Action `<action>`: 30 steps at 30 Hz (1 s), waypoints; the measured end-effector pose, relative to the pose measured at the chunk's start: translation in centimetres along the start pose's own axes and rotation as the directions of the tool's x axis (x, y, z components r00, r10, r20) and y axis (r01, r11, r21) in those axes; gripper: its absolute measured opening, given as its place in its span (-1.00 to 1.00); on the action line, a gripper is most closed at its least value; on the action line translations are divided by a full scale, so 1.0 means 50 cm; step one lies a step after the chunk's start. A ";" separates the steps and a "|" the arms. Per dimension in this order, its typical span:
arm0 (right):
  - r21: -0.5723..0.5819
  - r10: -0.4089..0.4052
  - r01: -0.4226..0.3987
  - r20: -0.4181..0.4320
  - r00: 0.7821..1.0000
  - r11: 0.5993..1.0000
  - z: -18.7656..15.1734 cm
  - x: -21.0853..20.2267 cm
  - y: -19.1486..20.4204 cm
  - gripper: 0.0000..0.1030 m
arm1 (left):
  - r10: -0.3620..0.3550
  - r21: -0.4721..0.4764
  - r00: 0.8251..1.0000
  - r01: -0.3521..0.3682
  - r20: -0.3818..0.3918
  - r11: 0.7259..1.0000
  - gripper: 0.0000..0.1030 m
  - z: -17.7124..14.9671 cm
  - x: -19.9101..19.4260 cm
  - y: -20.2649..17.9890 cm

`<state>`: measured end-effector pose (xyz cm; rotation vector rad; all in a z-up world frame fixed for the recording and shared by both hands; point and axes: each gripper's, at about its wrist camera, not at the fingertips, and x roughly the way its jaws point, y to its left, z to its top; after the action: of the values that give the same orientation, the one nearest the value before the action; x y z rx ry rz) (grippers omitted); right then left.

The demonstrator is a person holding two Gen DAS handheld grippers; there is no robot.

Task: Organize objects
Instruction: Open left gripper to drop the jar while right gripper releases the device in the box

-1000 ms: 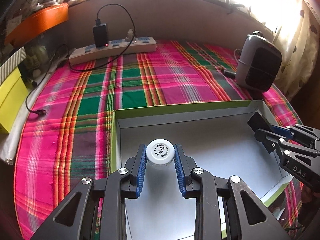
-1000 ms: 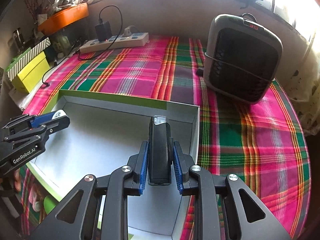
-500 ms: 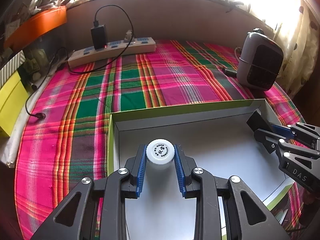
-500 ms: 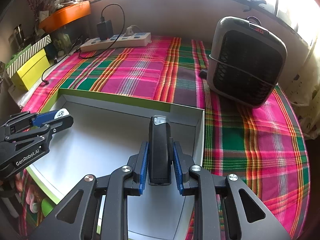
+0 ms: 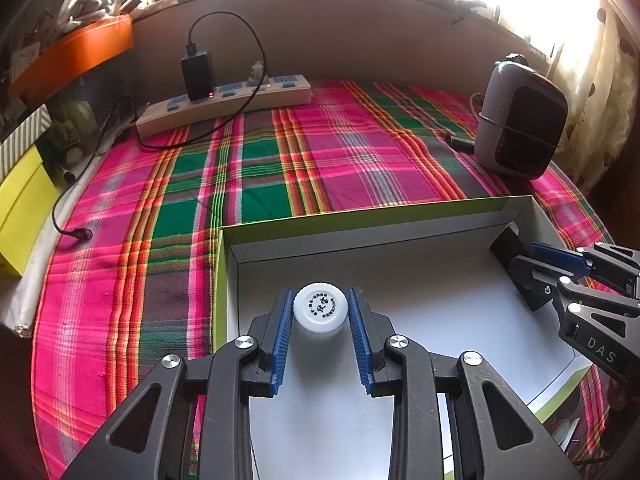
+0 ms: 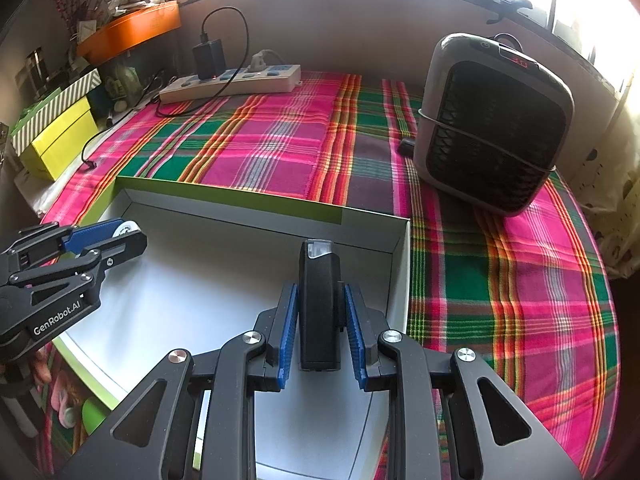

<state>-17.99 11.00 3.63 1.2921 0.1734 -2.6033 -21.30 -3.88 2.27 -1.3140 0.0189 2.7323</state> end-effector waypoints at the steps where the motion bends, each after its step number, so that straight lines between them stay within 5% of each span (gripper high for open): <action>1: 0.000 0.000 0.000 0.000 1.000 1.000 0.000 -0.001 0.000 -0.52 | -0.002 -0.001 1.000 0.002 0.000 1.000 -0.45 -0.001 0.000 -0.001; 8: 0.014 0.001 -0.001 0.006 1.000 1.000 0.001 -0.002 -0.004 -0.49 | -0.008 -0.009 1.000 0.008 0.004 1.000 -0.34 -0.002 -0.004 -0.003; 13: 0.035 0.028 -0.029 0.019 0.999 0.999 -0.001 -0.011 -0.007 -0.25 | -0.011 -0.018 1.000 0.011 0.012 1.000 -0.30 -0.006 -0.014 -0.002; 30: 0.047 0.023 -0.026 0.069 0.997 0.999 -0.026 -0.075 0.011 -0.21 | -0.020 -0.051 0.998 0.023 0.062 0.998 -0.29 -0.038 -0.088 0.005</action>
<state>-14.67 11.31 5.83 1.2105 0.0839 -2.6415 -17.12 -4.63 4.52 -1.2347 -0.0702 2.7713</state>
